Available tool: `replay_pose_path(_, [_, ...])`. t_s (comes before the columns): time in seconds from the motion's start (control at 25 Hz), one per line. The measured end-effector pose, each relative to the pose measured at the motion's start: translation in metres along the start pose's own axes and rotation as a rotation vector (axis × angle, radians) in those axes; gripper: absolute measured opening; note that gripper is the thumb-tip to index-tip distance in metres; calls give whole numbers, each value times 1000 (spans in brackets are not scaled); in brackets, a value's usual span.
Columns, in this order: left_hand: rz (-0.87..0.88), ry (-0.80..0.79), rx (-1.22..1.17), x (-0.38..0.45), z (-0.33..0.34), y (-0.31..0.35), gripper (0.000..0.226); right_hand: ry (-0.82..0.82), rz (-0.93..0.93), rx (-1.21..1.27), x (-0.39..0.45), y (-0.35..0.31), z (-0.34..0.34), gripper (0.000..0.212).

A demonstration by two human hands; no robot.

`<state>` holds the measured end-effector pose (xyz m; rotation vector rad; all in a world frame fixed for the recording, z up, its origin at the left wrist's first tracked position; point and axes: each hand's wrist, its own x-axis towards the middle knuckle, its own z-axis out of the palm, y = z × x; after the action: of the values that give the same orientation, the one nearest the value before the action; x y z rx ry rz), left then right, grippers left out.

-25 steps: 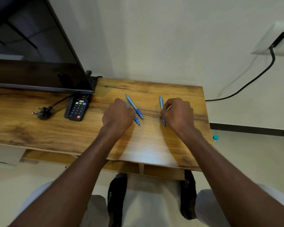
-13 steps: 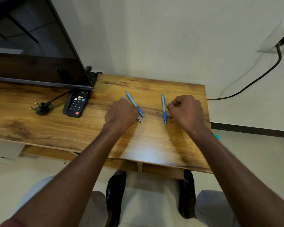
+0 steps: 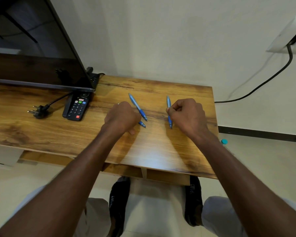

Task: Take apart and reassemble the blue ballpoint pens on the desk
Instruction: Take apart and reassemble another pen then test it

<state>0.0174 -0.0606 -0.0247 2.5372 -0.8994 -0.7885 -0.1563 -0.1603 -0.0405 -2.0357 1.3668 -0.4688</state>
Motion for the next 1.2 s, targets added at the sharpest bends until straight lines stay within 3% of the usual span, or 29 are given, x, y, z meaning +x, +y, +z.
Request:
replay_pose_path(0.16, [3,-29,-34,0,2,0,27,-17,-24,-10,-2,-1,2,18])
replay_pose_path(0.52, [-107,-199,-220,3,-15,-7,17,-21,-36,-40,-2,3,3,14])
replay_pose_path(0.72, [-137,-239,-214,3,-21,-15,26,-17,-39,-53,-3,1,2,15])
replay_pose_path(0.88, [-104,-171,-168,2,-10,-15,42,-18,-37,-49,-2,2,5,16])
replay_pose_path(1.12, [-82,-120,-140,2,-5,-9,30,-24,-59,-69,-5,1,7,15])
replay_pose_path(1.2, [-59,-76,-110,-2,-1,-8,35,-31,-59,-72,-5,-2,7,15])
